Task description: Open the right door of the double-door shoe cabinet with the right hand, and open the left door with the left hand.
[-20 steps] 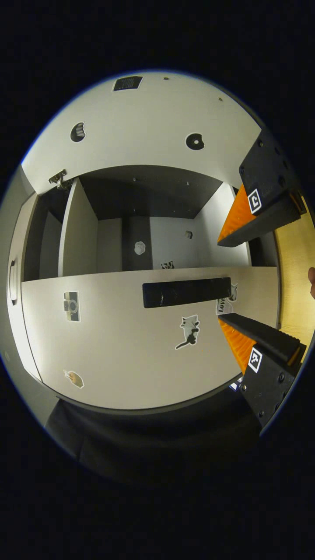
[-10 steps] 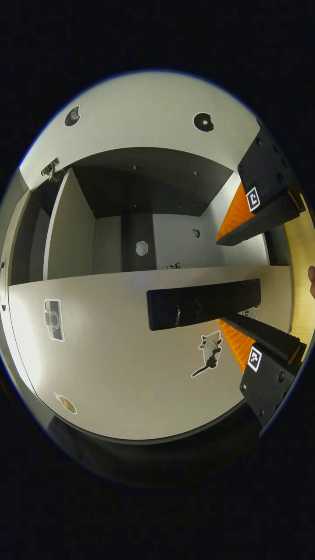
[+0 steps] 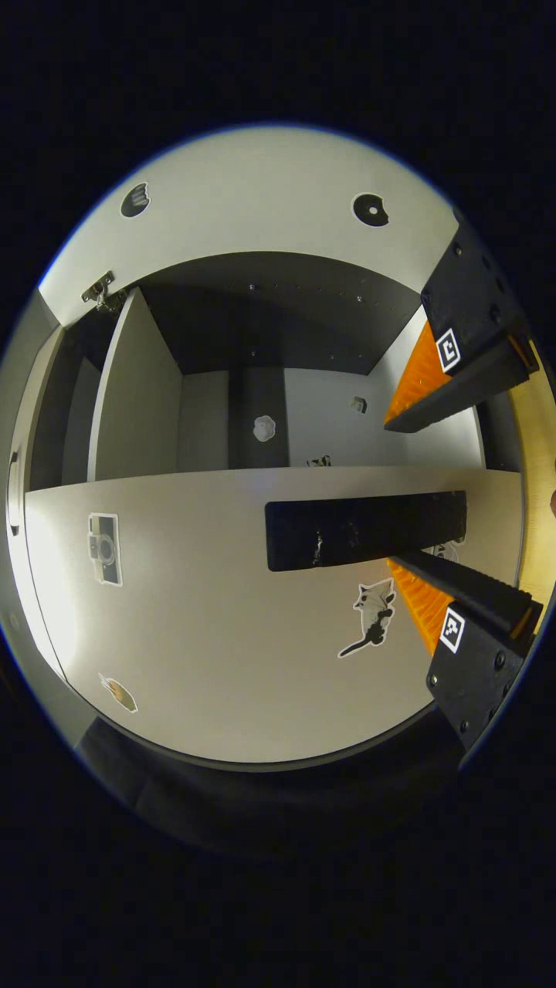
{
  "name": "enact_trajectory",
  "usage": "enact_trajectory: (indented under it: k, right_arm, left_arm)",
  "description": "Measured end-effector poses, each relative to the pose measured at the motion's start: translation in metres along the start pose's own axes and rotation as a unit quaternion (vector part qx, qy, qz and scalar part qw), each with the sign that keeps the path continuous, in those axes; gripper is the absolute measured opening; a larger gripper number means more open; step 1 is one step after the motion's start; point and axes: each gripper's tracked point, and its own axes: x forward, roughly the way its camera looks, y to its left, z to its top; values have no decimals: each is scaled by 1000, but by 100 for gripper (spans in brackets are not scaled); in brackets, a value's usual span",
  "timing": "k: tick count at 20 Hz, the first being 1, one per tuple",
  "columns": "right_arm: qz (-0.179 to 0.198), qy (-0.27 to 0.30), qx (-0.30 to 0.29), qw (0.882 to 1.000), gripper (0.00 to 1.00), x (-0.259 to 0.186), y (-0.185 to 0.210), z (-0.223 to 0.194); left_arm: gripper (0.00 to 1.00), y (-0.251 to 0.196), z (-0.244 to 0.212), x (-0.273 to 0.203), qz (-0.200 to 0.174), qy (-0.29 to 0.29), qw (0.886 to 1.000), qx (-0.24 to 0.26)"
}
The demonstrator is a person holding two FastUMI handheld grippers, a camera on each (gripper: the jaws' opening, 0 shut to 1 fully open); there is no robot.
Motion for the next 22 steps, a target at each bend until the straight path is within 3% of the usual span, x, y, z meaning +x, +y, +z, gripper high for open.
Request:
enact_trajectory:
  k: [2, 3, 6, 14, 22]
  right_arm:
    - [2, 4, -8, 1000, 81, 0, 1, -3]
    - [3, 7, -12, 1000, 81, -1, 2, -4]
    - [6, 13, -16, 1000, 81, -5, 1, -6]
    - [12, 11, -16, 1000, 81, -26, -2, -6]
    - [12, 11, 0, 1000, 81, -43, -13, -10]
  left_arm:
    - [78, 10, -3, 4, 16, 4, 1000, 2]
    - [59, 12, -1, 1, 17, -3, 1000, -4]
    - [37, 10, -1, 1, 11, -3, 1000, -14]
    - [23, 10, -2, -2, 1, 5, 1000, -15]
    - [22, 12, -4, -23, -20, 9, 1000, -20]
